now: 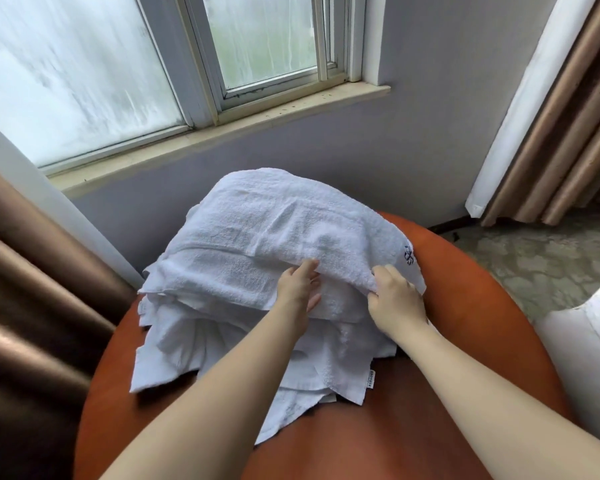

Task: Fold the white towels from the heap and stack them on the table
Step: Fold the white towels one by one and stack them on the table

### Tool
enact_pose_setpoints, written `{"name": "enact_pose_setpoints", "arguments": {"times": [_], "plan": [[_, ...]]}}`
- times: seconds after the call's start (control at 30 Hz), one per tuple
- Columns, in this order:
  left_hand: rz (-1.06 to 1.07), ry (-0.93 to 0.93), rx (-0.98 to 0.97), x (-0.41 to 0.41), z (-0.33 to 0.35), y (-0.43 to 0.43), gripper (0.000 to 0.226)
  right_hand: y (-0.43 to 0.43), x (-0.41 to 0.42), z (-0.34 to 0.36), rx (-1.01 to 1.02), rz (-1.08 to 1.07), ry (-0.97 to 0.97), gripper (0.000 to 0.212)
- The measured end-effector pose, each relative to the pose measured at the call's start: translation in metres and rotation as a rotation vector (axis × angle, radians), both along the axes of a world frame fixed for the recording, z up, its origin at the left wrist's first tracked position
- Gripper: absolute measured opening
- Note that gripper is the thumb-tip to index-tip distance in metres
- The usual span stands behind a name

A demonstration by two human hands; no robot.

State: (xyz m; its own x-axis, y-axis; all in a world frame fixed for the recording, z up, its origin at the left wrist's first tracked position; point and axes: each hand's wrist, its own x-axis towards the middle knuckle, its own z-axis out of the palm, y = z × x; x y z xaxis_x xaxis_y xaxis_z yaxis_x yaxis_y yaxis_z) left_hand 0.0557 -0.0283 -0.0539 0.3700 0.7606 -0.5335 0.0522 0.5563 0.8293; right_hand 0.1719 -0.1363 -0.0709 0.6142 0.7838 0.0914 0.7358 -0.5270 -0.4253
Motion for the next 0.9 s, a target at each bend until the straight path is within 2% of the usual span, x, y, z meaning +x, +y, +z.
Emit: {"name": "enact_pose_setpoints", "arguments": {"times": [0.03,0.13,0.2,0.27,0.3,0.33,0.4,0.43,0.5,0.53,0.57,0.63,0.8,0.83,0.9], "plan": [[-0.029,-0.019,-0.018,0.001,-0.001,-0.002,0.029,-0.001,-0.003,0.005,0.02,0.045,0.012,0.004],[-0.096,-0.047,-0.059,0.007,0.003,-0.013,0.024,-0.001,-0.015,0.016,0.09,0.142,0.039,0.015],[-0.098,-0.104,-0.087,0.006,0.009,-0.019,0.036,-0.003,-0.027,0.022,0.114,0.251,0.089,0.019],[-0.075,-0.129,-0.12,0.003,0.006,-0.022,0.068,-0.007,-0.039,0.022,0.116,0.382,0.182,0.018],[-0.077,-0.133,-0.118,0.0,0.004,-0.022,0.076,-0.01,-0.043,0.022,0.117,0.43,0.251,0.013],[-0.054,-0.131,-0.091,-0.005,0.003,-0.024,0.067,-0.013,-0.047,0.022,0.139,0.448,0.349,0.015],[0.017,-0.094,-0.03,-0.017,0.002,-0.023,0.035,-0.015,-0.049,0.027,0.314,0.316,0.618,0.034],[0.037,-0.118,-0.018,-0.024,0.003,-0.023,0.033,-0.015,-0.046,0.027,0.418,0.186,0.712,0.036],[0.039,-0.183,-0.037,-0.039,0.002,-0.021,0.043,-0.015,-0.034,0.023,0.488,-0.103,0.688,0.019],[0.019,-0.186,-0.055,-0.045,0.004,-0.021,0.045,-0.015,-0.025,0.017,0.428,-0.205,0.64,0.027],[-0.01,-0.174,-0.067,-0.05,0.009,-0.022,0.039,-0.015,-0.018,0.011,0.333,-0.259,0.623,0.045],[-0.042,-0.161,-0.069,-0.061,0.016,-0.025,0.03,-0.016,-0.009,-0.001,0.206,-0.287,0.625,0.072],[-0.107,-0.32,-0.118,-0.084,0.025,-0.028,0.031,-0.022,-0.006,-0.019,0.1,-0.284,0.693,0.108],[-0.11,-0.334,-0.126,-0.088,0.025,-0.028,0.031,-0.024,-0.008,-0.019,0.094,-0.267,0.7,0.112],[-0.127,-0.361,-0.131,-0.092,0.025,-0.03,0.028,-0.026,-0.015,-0.023,0.104,-0.174,0.637,0.099]]}}
